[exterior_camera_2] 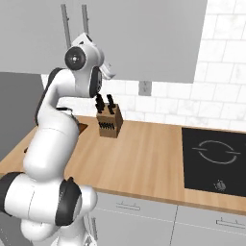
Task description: Pick the kettle from the counter and place it on the tray. Then pick the mug from the cabinet and place it on the tray. Then close the cabinet doors.
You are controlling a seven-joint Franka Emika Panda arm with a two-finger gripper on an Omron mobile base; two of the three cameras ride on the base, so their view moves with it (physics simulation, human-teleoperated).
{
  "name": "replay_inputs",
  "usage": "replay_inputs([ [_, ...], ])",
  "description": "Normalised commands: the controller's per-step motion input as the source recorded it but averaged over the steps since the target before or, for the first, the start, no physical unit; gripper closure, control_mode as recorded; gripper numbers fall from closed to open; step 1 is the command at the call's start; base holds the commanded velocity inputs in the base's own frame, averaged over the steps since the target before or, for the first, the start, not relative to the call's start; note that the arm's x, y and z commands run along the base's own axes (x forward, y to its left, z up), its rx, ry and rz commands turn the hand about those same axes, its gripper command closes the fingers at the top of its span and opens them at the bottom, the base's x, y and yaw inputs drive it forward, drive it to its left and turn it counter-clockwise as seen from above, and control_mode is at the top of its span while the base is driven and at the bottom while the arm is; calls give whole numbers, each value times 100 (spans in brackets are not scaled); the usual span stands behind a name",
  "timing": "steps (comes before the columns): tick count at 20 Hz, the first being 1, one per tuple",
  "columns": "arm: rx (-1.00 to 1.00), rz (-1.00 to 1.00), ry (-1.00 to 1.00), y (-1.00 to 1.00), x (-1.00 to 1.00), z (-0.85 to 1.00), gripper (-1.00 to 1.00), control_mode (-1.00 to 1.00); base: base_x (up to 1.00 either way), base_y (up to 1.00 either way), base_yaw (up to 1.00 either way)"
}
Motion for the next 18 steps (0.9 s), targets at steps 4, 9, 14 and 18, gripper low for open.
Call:
replay_inputs([
  [4,0,-4,11,-1,53,-11,-100,-100,0,0,0],
  [9,0,-10,23,-9,48,-32,-100,-100,0,0,0],
  [14,0,-9,18,-12,47,-33,-100,-100,0,0,0],
  [18,0,-6,9,-11,45,-41,-100,-100,0,0,0],
])
